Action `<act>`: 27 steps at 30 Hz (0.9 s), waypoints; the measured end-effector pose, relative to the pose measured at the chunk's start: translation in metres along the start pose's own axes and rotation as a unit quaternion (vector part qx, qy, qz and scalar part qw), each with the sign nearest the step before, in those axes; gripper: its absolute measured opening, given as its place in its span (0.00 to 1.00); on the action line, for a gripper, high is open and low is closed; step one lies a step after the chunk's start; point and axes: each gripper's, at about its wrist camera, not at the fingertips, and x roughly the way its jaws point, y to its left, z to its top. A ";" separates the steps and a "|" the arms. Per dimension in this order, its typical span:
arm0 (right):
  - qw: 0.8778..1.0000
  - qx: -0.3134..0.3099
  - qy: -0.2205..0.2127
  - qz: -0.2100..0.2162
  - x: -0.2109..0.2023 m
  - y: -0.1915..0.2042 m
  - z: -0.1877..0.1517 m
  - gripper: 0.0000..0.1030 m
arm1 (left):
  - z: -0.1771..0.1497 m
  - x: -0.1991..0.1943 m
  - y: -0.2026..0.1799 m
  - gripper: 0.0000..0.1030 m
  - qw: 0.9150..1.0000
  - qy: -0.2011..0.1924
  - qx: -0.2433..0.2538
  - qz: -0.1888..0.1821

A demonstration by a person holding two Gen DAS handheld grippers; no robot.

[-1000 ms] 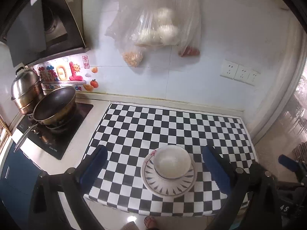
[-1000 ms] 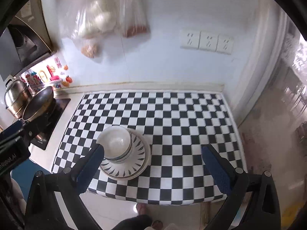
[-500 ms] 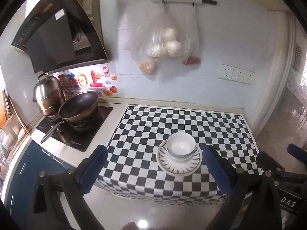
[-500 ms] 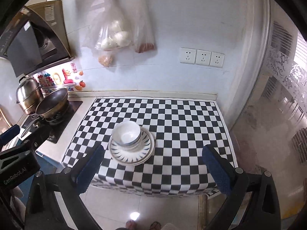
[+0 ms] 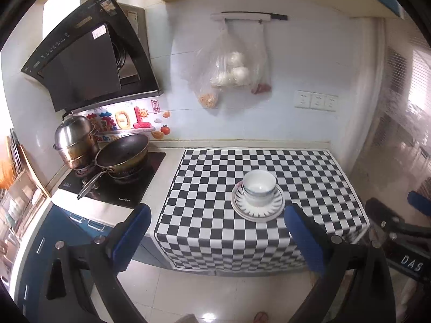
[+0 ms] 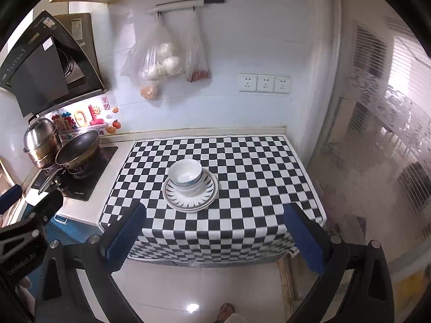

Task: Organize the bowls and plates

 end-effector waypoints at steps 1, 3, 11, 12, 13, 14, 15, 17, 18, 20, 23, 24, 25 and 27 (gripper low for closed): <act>1.000 0.002 -0.003 -0.006 -0.010 0.002 -0.006 1.00 | -0.006 -0.007 0.003 0.99 1.000 -0.002 0.006 0.004; 1.000 0.007 -0.007 -0.018 -0.030 0.008 -0.020 1.00 | -0.016 -0.020 0.009 0.99 1.000 -0.003 0.014 0.000; 0.999 0.012 -0.011 -0.032 -0.094 0.026 -0.061 1.00 | -0.046 -0.070 0.026 0.99 1.000 -0.004 0.024 -0.015; 0.999 0.009 -0.012 -0.034 -0.104 0.029 -0.066 1.00 | -0.049 -0.078 0.028 0.99 1.000 -0.006 0.022 -0.015; 0.999 0.006 -0.014 -0.033 -0.110 0.030 -0.069 1.00 | -0.050 -0.086 0.030 0.99 1.000 -0.009 0.019 -0.016; 0.999 0.003 -0.017 -0.034 -0.120 0.032 -0.073 1.00 | -0.052 -0.093 0.032 0.99 1.000 -0.011 0.015 -0.016; 0.999 0.001 -0.020 -0.035 -0.125 0.032 -0.075 1.00 | -0.053 -0.099 0.034 0.99 1.000 -0.013 0.011 -0.016; 0.999 -0.005 -0.025 -0.034 -0.137 0.034 -0.079 1.00 | -0.054 -0.111 0.036 0.99 1.000 -0.016 0.007 -0.015; 0.999 -0.008 -0.027 -0.032 -0.144 0.034 -0.082 1.00 | -0.056 -0.117 0.037 0.99 1.000 -0.017 0.006 -0.015; 0.999 -0.011 -0.035 -0.028 -0.155 0.032 -0.084 1.00 | -0.058 -0.126 0.037 0.99 1.000 -0.022 0.004 -0.011; 0.999 -0.014 -0.043 -0.018 -0.172 0.028 -0.087 1.00 | -0.062 -0.140 0.034 0.99 1.000 -0.027 0.005 -0.003; 0.999 -0.016 -0.045 -0.017 -0.176 0.027 -0.088 1.00 | -0.064 -0.144 0.033 0.99 1.000 -0.028 0.004 -0.001; 0.999 -0.017 -0.046 -0.016 -0.179 0.026 -0.087 1.00 | -0.066 -0.147 0.032 0.99 1.000 -0.026 0.004 0.000; 0.999 -0.016 -0.050 -0.011 -0.187 0.023 -0.089 1.00 | -0.069 -0.152 0.031 0.99 1.000 -0.023 0.001 -0.001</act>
